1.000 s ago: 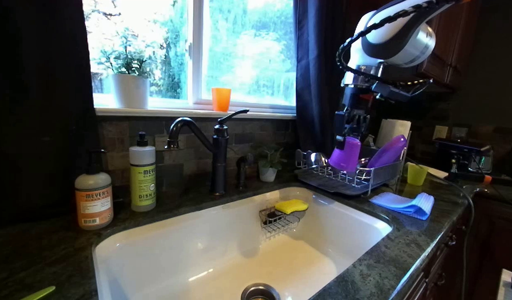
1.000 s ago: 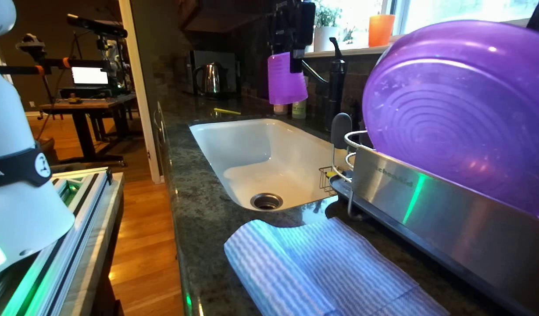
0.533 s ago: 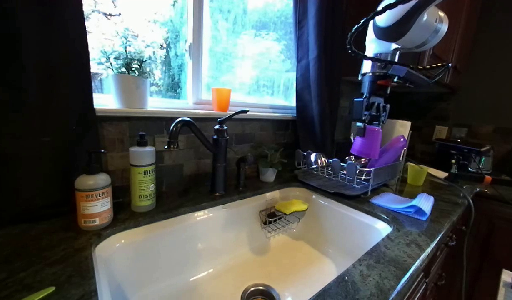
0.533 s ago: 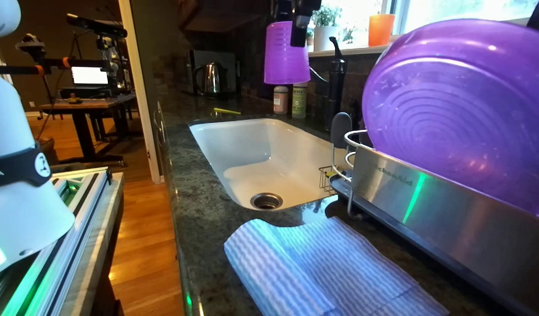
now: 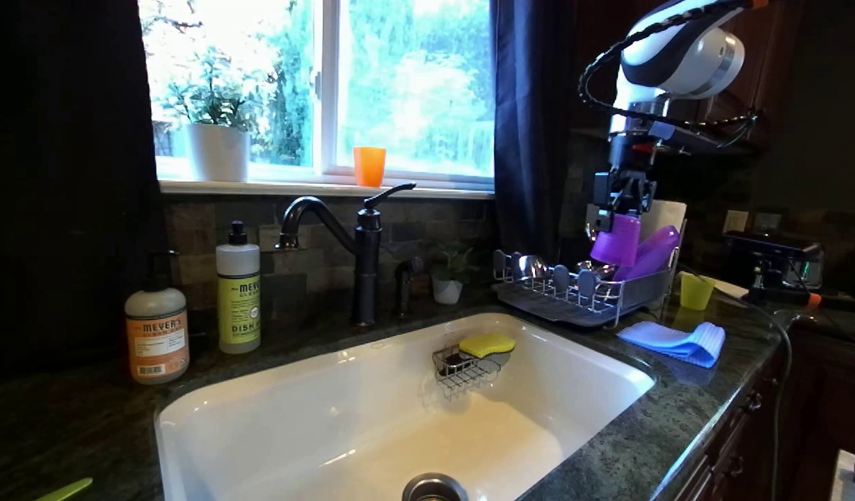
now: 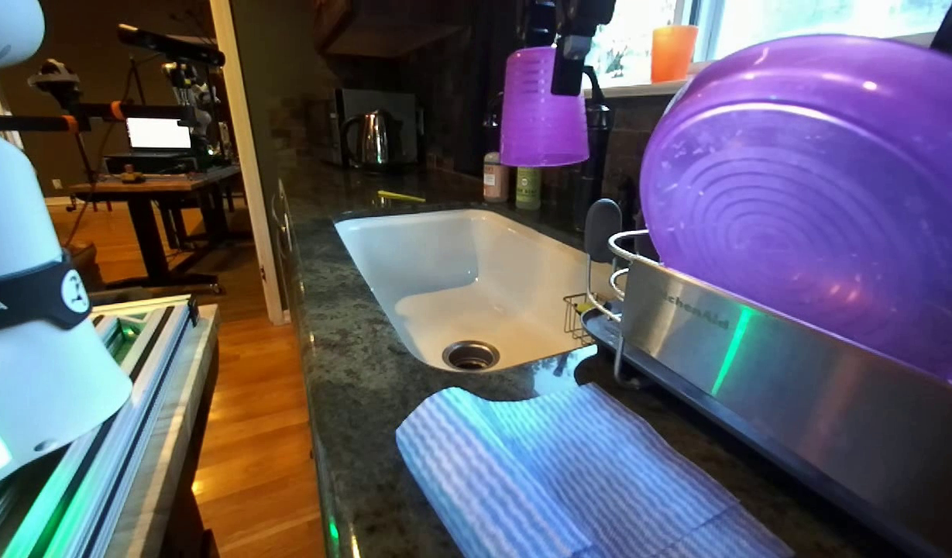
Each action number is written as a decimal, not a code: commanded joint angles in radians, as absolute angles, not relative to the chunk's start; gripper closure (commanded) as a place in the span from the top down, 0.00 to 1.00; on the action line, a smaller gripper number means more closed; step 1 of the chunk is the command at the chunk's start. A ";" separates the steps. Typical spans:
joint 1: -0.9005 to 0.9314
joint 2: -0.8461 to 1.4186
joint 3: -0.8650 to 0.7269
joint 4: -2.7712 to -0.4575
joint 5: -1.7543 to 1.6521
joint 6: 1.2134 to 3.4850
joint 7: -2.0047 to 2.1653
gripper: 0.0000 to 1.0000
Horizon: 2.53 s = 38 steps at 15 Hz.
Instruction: Put the purple cup on the drying rack
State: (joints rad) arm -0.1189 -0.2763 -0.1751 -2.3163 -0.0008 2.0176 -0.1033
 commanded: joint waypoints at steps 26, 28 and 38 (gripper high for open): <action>-0.118 0.019 -0.121 -2.130 0.003 2.038 -0.186 0.45; -0.121 0.024 -0.122 -2.135 -0.002 2.037 -0.181 0.45; -0.127 0.059 -0.125 -2.139 -0.036 2.004 -0.168 1.00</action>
